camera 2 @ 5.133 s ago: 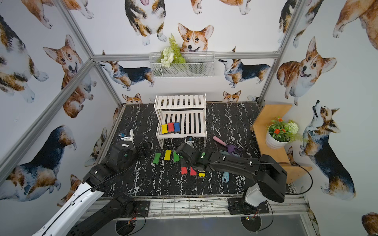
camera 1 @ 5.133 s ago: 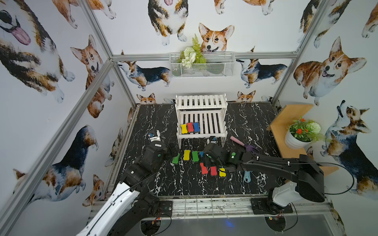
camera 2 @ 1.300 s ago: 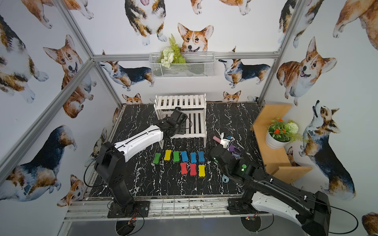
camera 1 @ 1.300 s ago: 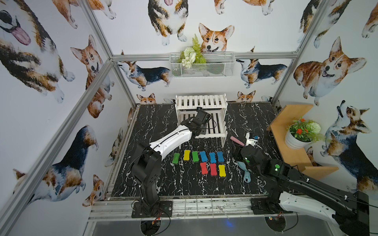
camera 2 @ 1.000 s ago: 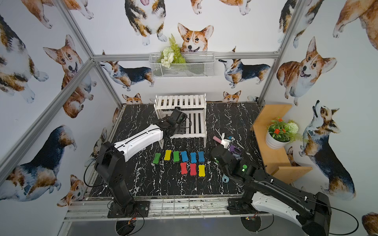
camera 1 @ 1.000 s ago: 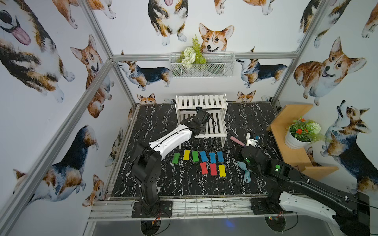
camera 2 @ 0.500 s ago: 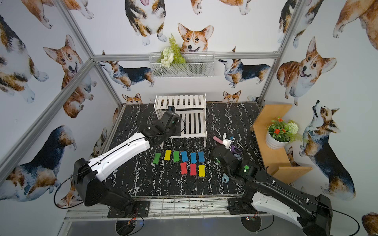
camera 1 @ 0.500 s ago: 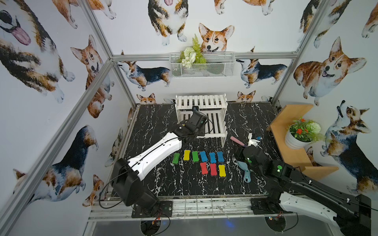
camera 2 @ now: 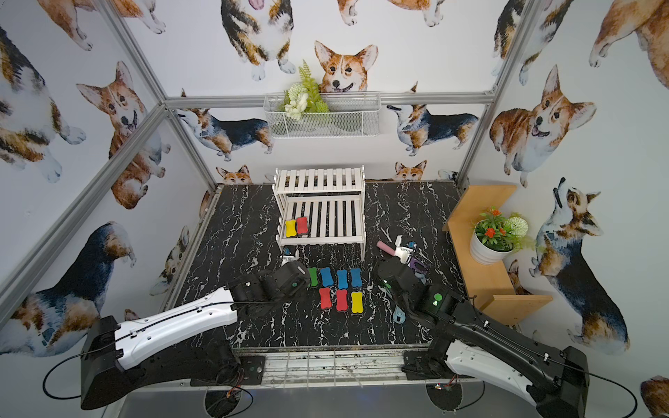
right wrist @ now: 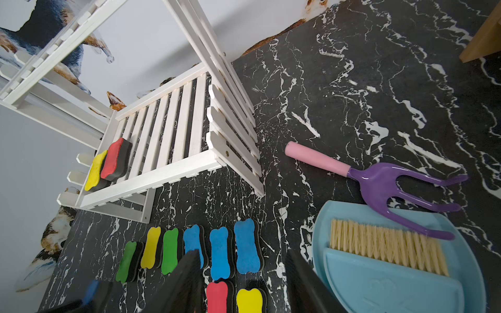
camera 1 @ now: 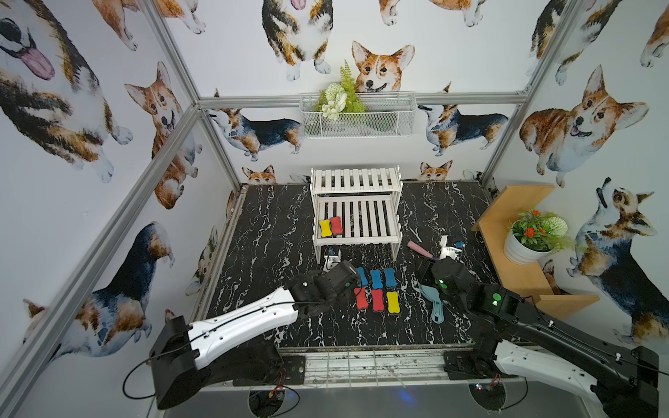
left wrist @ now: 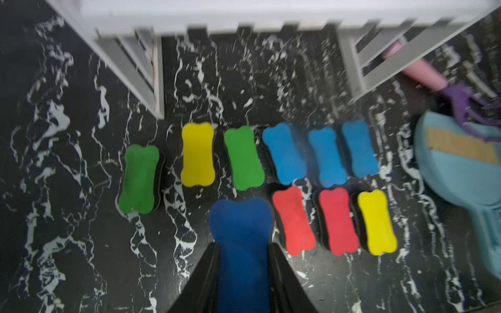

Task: Remove the whiteboard erasers from the shelf
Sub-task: Place the whiteboard eraser at the center of the board.

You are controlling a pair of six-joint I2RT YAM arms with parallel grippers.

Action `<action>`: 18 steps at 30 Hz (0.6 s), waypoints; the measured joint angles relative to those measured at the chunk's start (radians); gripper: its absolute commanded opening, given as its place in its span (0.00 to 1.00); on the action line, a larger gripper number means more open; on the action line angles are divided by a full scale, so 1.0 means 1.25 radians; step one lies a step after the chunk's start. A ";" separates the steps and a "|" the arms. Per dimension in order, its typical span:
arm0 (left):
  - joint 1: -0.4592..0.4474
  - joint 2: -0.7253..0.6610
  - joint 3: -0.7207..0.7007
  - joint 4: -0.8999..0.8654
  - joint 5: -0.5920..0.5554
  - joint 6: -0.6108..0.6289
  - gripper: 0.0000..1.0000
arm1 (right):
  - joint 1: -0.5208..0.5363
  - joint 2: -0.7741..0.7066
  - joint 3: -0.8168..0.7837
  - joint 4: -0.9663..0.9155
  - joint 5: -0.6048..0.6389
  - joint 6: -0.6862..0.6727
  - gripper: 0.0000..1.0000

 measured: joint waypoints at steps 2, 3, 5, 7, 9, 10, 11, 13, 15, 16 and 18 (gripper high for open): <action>-0.002 0.023 -0.028 0.007 0.019 -0.021 0.31 | -0.001 0.002 0.004 -0.004 0.000 0.000 0.56; -0.003 0.035 -0.034 0.011 0.027 -0.027 0.31 | -0.001 0.002 0.006 -0.005 0.001 0.000 0.56; -0.003 0.063 -0.033 0.026 0.041 -0.031 0.31 | -0.001 0.004 0.012 -0.006 0.002 0.000 0.56; -0.003 0.089 -0.031 0.042 0.050 -0.037 0.30 | -0.002 0.005 0.014 -0.007 0.003 0.000 0.56; -0.003 0.114 -0.031 0.054 0.063 -0.039 0.29 | -0.002 0.005 0.014 -0.008 0.003 0.000 0.56; -0.003 0.130 -0.031 0.060 0.070 -0.039 0.28 | -0.002 0.005 0.014 -0.009 0.004 0.000 0.56; -0.003 0.143 -0.031 0.065 0.077 -0.039 0.28 | -0.002 0.005 0.014 -0.010 0.004 0.000 0.56; -0.003 0.167 -0.026 0.070 0.089 -0.039 0.28 | -0.002 0.005 0.014 -0.011 0.006 0.000 0.56; -0.003 0.181 -0.020 0.074 0.097 -0.039 0.28 | -0.002 0.005 0.014 -0.011 0.009 0.000 0.56; -0.003 0.187 -0.018 0.078 0.099 -0.039 0.28 | -0.002 0.005 0.015 -0.012 0.009 0.000 0.56; -0.003 0.203 -0.013 0.083 0.104 -0.039 0.27 | -0.002 0.005 0.015 -0.012 0.009 0.000 0.56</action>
